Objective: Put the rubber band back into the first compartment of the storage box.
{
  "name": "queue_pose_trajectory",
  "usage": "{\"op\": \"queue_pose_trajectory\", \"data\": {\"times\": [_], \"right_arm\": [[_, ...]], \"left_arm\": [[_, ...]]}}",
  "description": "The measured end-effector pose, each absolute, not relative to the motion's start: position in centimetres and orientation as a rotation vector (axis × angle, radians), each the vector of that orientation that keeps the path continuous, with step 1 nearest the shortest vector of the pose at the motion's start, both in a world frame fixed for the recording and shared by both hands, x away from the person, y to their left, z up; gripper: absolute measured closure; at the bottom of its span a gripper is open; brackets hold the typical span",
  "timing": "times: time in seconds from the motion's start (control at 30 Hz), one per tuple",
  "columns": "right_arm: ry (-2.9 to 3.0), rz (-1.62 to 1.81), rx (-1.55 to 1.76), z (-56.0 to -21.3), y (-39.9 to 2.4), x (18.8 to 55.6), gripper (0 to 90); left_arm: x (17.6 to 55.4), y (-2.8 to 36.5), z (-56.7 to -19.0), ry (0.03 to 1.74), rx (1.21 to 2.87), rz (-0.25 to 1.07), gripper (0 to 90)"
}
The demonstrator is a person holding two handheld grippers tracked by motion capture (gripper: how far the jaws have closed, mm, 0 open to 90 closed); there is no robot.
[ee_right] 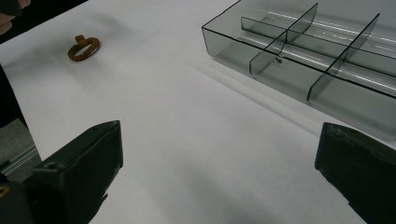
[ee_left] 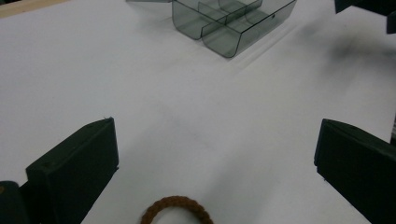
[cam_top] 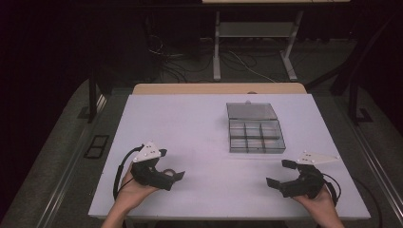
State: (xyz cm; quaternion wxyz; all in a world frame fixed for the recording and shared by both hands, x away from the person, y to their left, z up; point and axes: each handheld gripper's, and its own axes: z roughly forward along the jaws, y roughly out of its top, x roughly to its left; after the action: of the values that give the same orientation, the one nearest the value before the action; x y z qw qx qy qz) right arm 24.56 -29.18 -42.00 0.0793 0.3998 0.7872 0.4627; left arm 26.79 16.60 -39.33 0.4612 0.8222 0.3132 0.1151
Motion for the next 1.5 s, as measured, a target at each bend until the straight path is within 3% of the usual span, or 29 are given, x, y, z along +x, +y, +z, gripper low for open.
{"op": "queue_pose_trajectory", "data": {"times": [1.5], "right_arm": [[2.394,1.367,1.173,-42.3,-28.8,24.5,1.1]], "left_arm": [[30.6,18.0,-41.3,0.807,2.339,0.151,0.0]]}}
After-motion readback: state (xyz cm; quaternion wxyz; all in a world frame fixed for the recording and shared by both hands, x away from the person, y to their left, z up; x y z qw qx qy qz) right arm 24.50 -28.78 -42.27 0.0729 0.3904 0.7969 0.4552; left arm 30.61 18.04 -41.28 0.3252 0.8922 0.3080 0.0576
